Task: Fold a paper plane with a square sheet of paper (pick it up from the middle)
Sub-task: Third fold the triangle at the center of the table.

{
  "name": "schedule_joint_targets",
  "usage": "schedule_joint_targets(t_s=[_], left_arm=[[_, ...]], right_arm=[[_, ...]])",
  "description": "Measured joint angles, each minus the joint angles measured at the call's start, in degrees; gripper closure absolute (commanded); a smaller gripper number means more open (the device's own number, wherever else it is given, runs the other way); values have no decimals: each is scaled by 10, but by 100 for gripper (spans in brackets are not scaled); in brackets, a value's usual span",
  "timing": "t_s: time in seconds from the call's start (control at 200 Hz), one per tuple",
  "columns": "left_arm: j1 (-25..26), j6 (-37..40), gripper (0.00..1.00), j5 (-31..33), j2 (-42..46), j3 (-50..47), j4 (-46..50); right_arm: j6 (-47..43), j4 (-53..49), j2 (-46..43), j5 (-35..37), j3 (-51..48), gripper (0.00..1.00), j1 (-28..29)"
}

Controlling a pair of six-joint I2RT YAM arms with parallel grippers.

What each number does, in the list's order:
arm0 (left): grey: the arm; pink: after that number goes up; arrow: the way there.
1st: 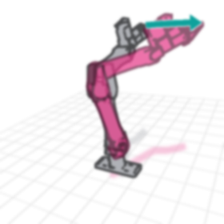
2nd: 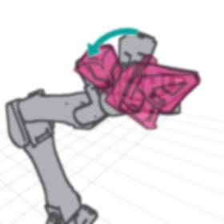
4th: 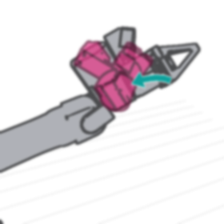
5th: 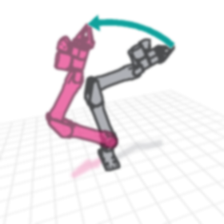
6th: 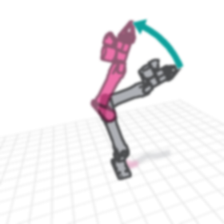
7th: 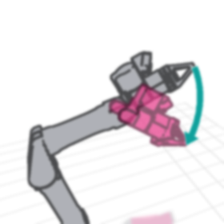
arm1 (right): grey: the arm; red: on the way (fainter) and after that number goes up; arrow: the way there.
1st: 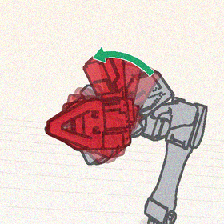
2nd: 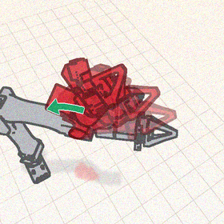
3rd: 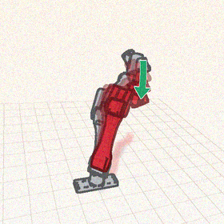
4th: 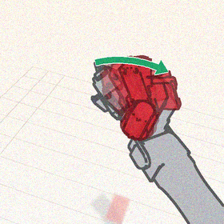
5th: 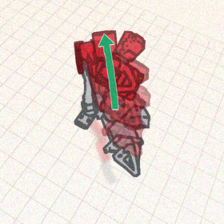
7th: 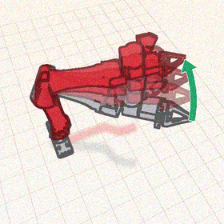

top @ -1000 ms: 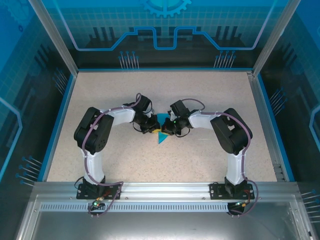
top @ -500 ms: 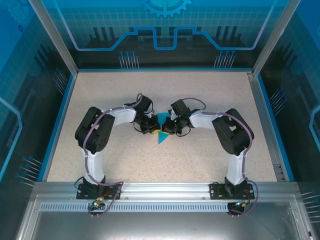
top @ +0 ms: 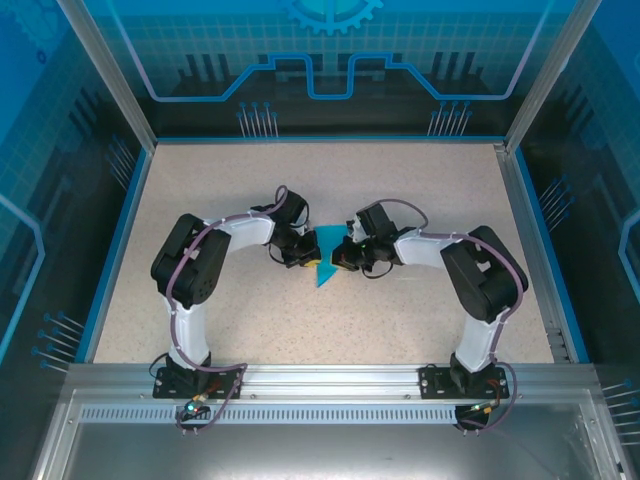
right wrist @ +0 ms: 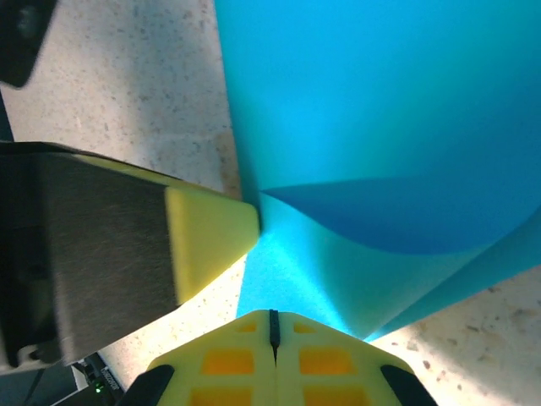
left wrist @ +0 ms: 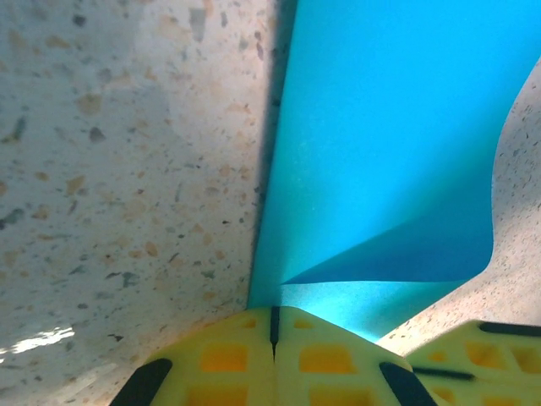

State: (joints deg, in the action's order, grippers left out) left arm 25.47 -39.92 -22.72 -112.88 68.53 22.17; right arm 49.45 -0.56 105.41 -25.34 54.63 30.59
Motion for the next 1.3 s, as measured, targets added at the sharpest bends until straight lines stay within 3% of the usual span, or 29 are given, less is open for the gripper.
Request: schedule_joint_targets(t_s=[0.73, 1.301], left_arm=[[13, 15, 98, 41, 0, 14, 24], [15, 15, 99, 47, 0, 15, 25]], right_arm=[[-3, -10, 26, 14, 17, 98, -23], [-15, -79, 27, 80, 50, 99, -40]])
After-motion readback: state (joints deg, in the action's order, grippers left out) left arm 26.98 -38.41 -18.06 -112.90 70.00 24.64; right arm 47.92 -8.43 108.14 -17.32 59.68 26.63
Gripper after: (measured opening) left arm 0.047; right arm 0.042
